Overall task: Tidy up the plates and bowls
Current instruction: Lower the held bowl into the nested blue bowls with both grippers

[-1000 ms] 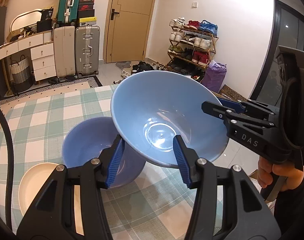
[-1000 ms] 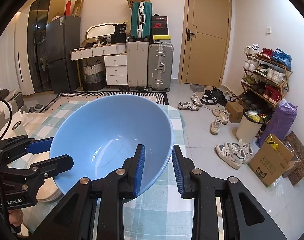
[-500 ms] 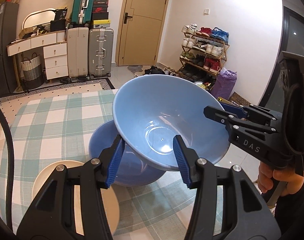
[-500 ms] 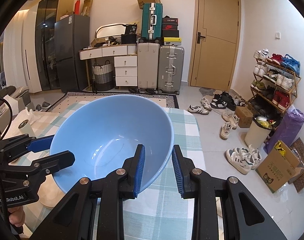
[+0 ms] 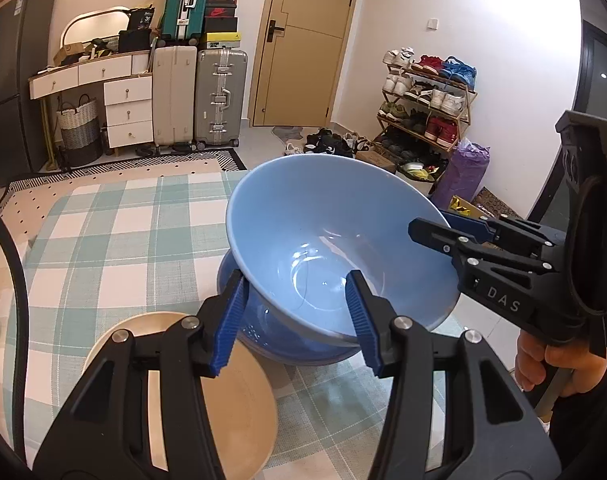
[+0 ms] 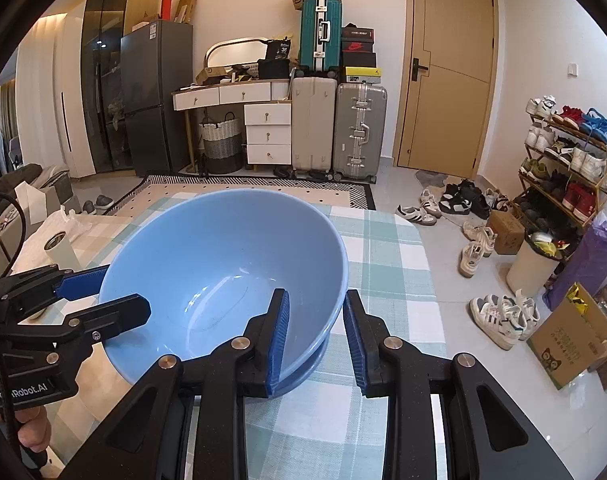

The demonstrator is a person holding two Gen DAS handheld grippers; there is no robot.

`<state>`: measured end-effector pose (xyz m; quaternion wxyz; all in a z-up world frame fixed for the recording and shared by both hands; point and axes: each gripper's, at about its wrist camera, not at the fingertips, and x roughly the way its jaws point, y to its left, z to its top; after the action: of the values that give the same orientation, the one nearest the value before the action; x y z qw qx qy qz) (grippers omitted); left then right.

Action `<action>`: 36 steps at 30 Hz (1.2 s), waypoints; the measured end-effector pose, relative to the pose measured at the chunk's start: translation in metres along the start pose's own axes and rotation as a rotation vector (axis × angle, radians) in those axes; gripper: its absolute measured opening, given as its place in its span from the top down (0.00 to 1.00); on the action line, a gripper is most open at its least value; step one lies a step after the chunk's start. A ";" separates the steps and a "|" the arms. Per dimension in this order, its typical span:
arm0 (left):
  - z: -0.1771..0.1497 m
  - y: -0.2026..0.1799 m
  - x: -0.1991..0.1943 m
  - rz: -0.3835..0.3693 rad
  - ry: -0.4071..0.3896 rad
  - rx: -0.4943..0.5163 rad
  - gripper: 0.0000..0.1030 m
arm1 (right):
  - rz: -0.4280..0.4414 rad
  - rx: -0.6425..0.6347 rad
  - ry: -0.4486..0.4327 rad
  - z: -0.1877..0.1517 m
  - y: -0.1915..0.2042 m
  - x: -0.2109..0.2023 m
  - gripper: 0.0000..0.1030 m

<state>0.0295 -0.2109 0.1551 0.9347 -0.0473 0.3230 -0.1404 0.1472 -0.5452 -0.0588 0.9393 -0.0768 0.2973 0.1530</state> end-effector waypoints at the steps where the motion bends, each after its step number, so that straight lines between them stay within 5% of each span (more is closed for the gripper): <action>1: 0.000 0.002 0.002 0.004 0.003 -0.001 0.54 | 0.002 -0.001 0.003 0.001 -0.001 0.003 0.72; 36: -0.029 0.027 0.098 0.099 0.081 0.048 0.54 | 0.000 -0.014 0.076 -0.035 -0.002 0.076 0.71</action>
<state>0.0920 -0.2134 0.0696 0.9276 -0.0034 0.3590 -0.1036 0.1881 -0.5375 -0.1314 0.9268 -0.0892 0.3317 0.1519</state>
